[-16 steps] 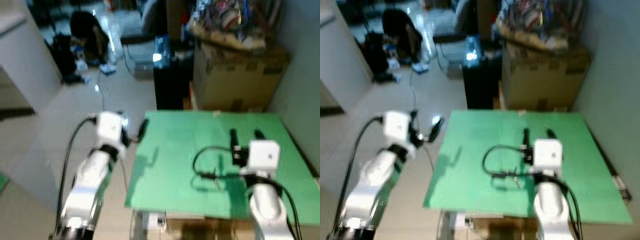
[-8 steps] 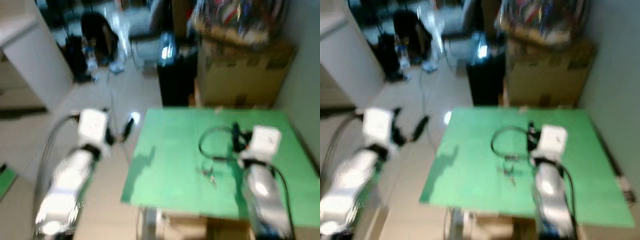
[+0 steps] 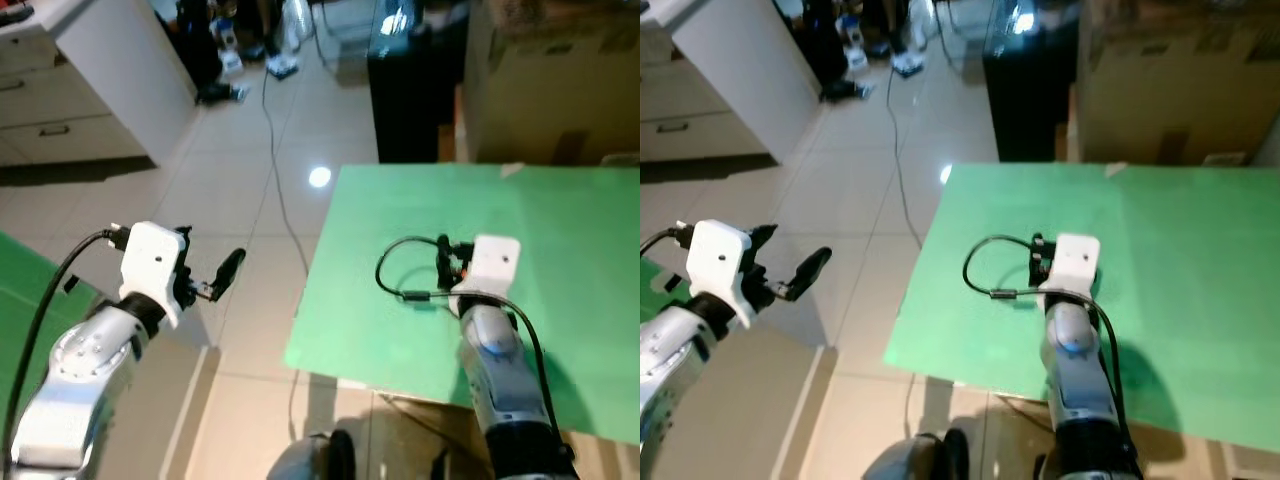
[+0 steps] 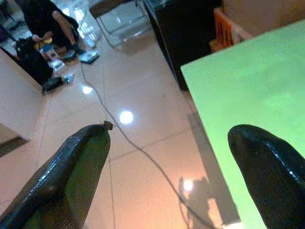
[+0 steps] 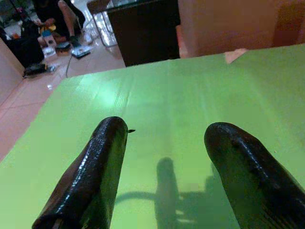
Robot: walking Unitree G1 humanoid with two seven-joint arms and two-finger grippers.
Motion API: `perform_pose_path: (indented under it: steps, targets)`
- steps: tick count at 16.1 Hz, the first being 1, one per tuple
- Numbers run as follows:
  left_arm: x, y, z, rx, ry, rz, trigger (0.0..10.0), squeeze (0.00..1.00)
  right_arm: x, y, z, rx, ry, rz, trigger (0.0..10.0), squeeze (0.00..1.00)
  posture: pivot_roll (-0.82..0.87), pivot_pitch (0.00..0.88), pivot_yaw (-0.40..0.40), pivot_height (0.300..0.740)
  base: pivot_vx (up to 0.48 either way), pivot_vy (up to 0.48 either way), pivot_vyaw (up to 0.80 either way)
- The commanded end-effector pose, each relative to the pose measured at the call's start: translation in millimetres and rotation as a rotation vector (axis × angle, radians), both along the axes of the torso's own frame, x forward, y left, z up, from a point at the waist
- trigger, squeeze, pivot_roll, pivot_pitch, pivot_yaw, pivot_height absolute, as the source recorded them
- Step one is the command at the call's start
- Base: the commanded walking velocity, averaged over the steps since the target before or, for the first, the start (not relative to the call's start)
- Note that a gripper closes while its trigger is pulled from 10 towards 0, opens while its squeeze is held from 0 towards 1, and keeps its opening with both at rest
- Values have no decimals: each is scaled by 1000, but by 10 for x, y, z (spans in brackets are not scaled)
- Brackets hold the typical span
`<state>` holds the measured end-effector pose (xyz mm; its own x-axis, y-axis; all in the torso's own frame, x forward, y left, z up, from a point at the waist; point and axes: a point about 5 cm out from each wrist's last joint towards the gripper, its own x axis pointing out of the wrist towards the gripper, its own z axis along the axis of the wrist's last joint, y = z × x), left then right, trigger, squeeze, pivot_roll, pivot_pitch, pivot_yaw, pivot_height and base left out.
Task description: Hang keys on a hook
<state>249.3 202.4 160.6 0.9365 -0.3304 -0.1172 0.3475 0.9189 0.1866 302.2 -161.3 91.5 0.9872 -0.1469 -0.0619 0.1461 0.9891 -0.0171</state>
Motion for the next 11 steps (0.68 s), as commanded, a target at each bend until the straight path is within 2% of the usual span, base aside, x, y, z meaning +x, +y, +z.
perform_pose_path:
  steps: [1, 3, 4, 5, 7, 11]
  targets:
    - [-31, 92, 48, 13, 3, 19, 10000, 0, -23, 125, -5, -30, 2, 17, 10000, 0, 231, 260, 297, 740, 0, 0, 0]
    - [-42, 86, 52, 10, 13, 19, 10000, 0, -149, 200, 23, -56, -22, 1, 10000, 0, 228, 265, 291, 740, 0, 0, 0]
    - [-48, 63, 26, 1, 23, 18, 10000, 0, -333, 327, 42, -34, -46, 5, 10000, 0, 217, 264, 280, 740, 0, 0, 0]
    - [-47, 59, 22, 0, 24, 18, 10000, 0, -358, 347, 45, -30, -49, 7, 10000, 0, 217, 264, 280, 740, 0, 0, 0]
    - [-66, 26, -1, -12, 34, 16, 10000, 0, -630, 553, -86, -26, -12, 51, 10000, 0, 201, 258, 267, 740, 0, 0, 0]
    - [-66, 7, -16, -19, 38, 15, 10000, 0, -752, 558, -268, -46, 59, 32, 10000, 0, 191, 251, 268, 740, 0, 0, 0]
